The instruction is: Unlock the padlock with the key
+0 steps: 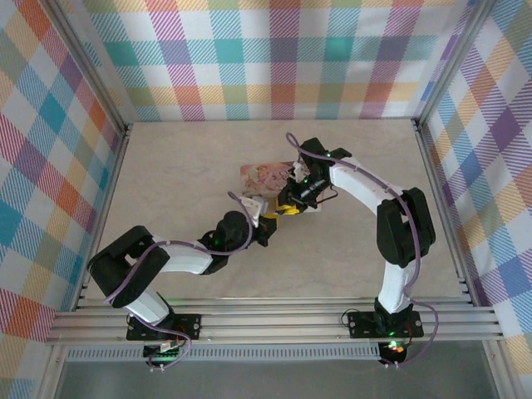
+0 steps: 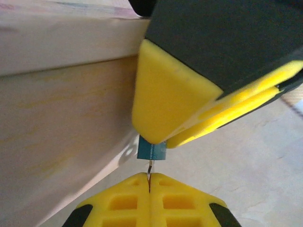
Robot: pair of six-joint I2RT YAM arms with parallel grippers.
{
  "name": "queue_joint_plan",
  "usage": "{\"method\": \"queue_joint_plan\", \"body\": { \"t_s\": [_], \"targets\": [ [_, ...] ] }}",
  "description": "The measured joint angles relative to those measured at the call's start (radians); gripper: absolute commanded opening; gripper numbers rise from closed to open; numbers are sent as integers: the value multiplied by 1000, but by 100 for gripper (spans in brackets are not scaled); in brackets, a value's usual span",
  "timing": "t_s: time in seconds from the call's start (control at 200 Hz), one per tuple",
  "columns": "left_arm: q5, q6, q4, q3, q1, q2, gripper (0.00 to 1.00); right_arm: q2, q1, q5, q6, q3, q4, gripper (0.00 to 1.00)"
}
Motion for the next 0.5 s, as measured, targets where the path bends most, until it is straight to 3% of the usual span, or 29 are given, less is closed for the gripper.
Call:
{"method": "queue_joint_plan", "body": {
  "t_s": [0.095, 0.25, 0.33, 0.5],
  "targets": [
    [-117, 52, 4, 0, -56, 27, 0, -3, 5, 17, -22, -34, 31, 0],
    [-282, 102, 24, 0, -150, 74, 0, -1, 15, 42, -37, -85, 78, 12],
    [-320, 97, 39, -2, -174, 101, 0, 5, 15, 45, -37, -115, 107, 18],
    [-357, 36, 98, -38, -180, 153, 0, 6, 18, 6, -13, -161, 167, 19]
  ]
}}
